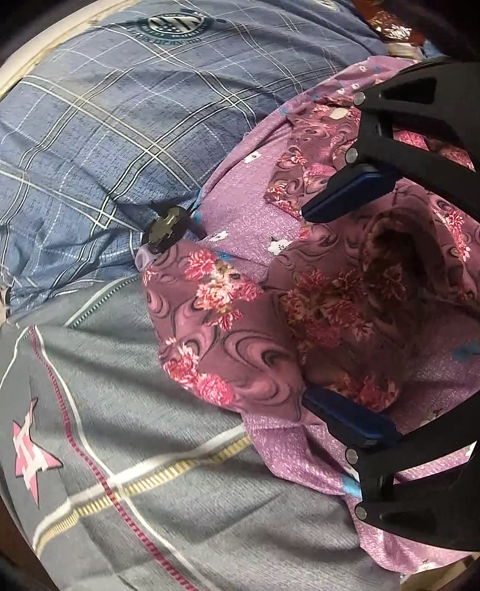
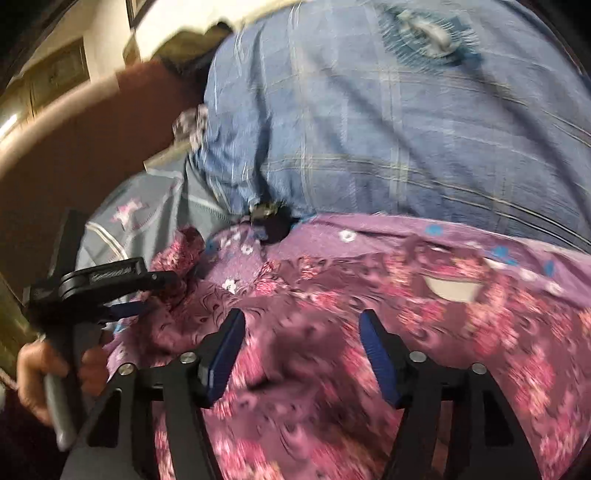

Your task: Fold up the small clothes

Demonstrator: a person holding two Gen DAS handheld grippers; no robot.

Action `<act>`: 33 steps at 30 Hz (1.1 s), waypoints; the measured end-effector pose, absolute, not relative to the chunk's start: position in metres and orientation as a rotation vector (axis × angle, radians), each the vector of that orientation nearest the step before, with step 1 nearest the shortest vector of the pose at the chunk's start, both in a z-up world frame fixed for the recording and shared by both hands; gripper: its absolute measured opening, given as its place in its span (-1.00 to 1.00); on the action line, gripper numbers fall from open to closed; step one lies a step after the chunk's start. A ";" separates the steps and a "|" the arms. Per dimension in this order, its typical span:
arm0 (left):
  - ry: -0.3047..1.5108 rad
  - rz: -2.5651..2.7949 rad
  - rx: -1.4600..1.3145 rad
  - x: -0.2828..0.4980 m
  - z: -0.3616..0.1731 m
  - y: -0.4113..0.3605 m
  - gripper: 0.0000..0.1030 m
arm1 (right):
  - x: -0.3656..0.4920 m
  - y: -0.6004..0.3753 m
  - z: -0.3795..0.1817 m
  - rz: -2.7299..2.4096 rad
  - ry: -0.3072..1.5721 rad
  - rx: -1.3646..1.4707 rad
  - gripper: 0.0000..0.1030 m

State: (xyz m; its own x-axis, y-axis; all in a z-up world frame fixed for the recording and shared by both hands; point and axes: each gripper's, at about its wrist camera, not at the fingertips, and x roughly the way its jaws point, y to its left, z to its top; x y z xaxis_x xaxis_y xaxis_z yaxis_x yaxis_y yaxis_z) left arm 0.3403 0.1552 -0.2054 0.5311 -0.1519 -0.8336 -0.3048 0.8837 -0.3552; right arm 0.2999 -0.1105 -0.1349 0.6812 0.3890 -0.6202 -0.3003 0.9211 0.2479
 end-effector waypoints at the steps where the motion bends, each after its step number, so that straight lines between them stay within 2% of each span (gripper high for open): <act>1: 1.019 0.090 -0.494 0.342 -0.207 0.155 0.76 | 0.312 -0.102 -0.139 0.389 0.762 0.119 0.31; 2: 1.028 0.080 -0.488 0.345 -0.208 0.156 0.59 | 0.324 -0.091 -0.148 0.383 0.808 0.093 0.27; 3: 1.041 0.080 -0.490 0.348 -0.213 0.154 0.24 | 0.333 -0.082 -0.158 0.377 0.854 0.055 0.13; 4: 1.048 0.080 -0.505 0.351 -0.215 0.155 0.08 | 0.339 -0.075 -0.171 0.368 0.907 0.014 -0.48; 5: 1.038 0.076 -0.552 0.348 -0.213 0.162 0.03 | 0.344 -0.069 -0.182 0.353 0.943 -0.016 -0.66; 9: 0.915 0.118 -0.617 0.331 -0.184 0.189 0.05 | 0.329 -0.088 -0.167 0.264 0.793 0.146 -0.75; 11: 0.840 0.187 -0.585 0.316 -0.166 0.205 0.06 | 0.327 -0.110 -0.160 0.142 0.741 0.282 -0.69; 13: 0.777 0.254 -0.573 0.304 -0.153 0.219 0.12 | 0.335 -0.116 -0.167 0.112 0.769 0.348 -0.52; 14: 0.754 0.283 -0.573 0.297 -0.148 0.227 0.16 | 0.346 -0.108 -0.179 0.135 0.856 0.341 -0.22; 15: 0.732 0.319 -0.568 0.293 -0.144 0.234 0.16 | 0.355 -0.098 -0.191 0.166 0.950 0.319 -0.06; 16: 0.723 0.340 -0.565 0.289 -0.142 0.240 0.16 | 0.355 -0.092 -0.193 0.168 0.955 0.285 -0.01; 18: 0.712 0.376 -0.576 0.280 -0.140 0.254 0.16 | 0.347 -0.074 -0.177 0.154 0.908 0.149 0.03; 19: 0.707 0.384 -0.589 0.279 -0.140 0.258 0.16 | 0.345 -0.069 -0.166 0.165 0.899 0.132 0.03; 21: 0.705 0.393 -0.610 0.279 -0.141 0.262 0.16 | 0.338 -0.063 -0.140 0.156 0.822 0.151 0.13; 23: 0.711 0.399 -0.619 0.278 -0.140 0.268 0.16 | 0.334 -0.049 -0.114 0.206 0.756 0.151 0.45; 28: 0.701 0.405 -0.648 0.272 -0.140 0.278 0.16 | 0.352 0.012 -0.086 0.470 0.831 0.210 0.44; 33: 0.683 0.403 -0.655 0.268 -0.135 0.286 0.17 | 0.396 0.056 -0.105 0.460 0.934 0.319 0.45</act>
State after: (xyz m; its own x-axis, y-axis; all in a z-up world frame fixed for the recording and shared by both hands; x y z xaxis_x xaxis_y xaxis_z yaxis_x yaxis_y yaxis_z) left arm 0.2676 0.2856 -0.1345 0.7124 0.1311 -0.6895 -0.5404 0.7293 -0.4197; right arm 0.3958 0.0562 -0.1046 0.5093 0.5093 -0.6937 -0.2401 0.8582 0.4538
